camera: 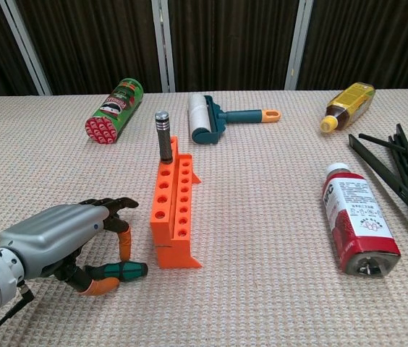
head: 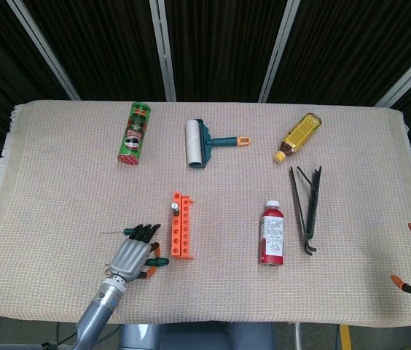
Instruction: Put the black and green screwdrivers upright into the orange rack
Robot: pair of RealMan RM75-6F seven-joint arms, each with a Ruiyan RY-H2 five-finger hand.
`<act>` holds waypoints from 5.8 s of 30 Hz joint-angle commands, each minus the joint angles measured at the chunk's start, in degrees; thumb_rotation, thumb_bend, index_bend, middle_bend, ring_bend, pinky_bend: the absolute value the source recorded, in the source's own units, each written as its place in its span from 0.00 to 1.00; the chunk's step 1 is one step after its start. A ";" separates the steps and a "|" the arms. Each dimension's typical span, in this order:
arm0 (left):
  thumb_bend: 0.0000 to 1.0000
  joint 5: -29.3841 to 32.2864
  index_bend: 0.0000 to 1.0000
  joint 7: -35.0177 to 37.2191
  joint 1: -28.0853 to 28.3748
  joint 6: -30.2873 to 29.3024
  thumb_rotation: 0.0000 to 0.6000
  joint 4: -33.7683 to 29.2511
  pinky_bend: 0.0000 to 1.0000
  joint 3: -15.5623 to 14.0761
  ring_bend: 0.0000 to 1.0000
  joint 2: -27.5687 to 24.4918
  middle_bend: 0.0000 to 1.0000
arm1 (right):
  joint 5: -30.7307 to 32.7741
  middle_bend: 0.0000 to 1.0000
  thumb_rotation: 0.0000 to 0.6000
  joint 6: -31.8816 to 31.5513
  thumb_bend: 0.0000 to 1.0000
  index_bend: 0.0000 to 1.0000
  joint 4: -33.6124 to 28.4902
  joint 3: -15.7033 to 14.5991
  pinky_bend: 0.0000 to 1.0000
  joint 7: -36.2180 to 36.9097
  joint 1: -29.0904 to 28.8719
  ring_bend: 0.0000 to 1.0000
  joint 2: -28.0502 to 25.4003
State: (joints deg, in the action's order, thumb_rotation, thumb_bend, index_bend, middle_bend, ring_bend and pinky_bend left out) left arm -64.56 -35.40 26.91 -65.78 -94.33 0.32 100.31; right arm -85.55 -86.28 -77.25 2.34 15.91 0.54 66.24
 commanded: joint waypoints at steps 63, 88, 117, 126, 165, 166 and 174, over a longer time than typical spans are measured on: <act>0.55 -25.82 0.73 74.71 3.82 -4.50 1.00 -1.79 0.29 8.97 0.26 -6.50 0.50 | 0.28 0.08 1.00 0.59 0.00 0.01 -0.90 0.43 0.00 -1.25 -0.32 0.00 -0.15; 0.55 -24.92 0.74 74.87 4.65 -5.55 1.00 -1.38 0.28 7.55 0.26 -4.95 0.50 | 0.41 0.08 1.00 0.62 0.00 0.01 -0.22 0.50 0.00 -0.51 -0.18 0.00 -0.06; 0.55 -24.25 0.74 74.18 4.42 -5.81 1.00 0.22 0.28 6.15 0.26 -4.21 0.50 | 0.44 0.08 1.00 1.01 0.00 0.01 0.60 0.50 0.00 0.19 -0.34 0.00 0.27; 0.55 -24.35 0.74 74.55 3.87 -5.94 1.00 1.42 0.26 4.93 0.25 -3.60 0.49 | 0.51 0.08 1.00 1.23 0.00 0.01 0.70 0.49 0.00 0.16 -0.40 0.00 0.33; 0.56 -26.23 0.42 72.24 2.51 -6.98 1.00 4.56 0.20 2.22 0.14 -2.61 0.36 | 0.86 0.08 1.00 2.01 0.00 0.01 0.11 0.61 0.00 -0.73 -0.79 0.00 0.20; 0.56 -26.44 0.40 72.04 2.38 -7.13 1.00 4.67 0.19 1.99 0.14 -2.78 0.35 | 0.84 0.08 1.00 1.97 0.00 0.01 0.07 0.65 0.00 -0.79 -0.82 0.00 0.20; 0.56 -27.15 0.29 72.18 1.76 -7.71 1.00 4.53 0.18 1.06 0.12 -3.55 0.31 | 0.85 0.08 1.00 2.10 0.00 0.01 -0.20 0.63 0.00 -1.14 -0.92 0.00 0.15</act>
State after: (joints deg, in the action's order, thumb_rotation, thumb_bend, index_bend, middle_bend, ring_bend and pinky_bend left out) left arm -91.68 36.78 28.69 -73.48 -89.80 1.40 96.78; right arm -84.70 -84.18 -77.45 2.97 14.77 -0.38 66.40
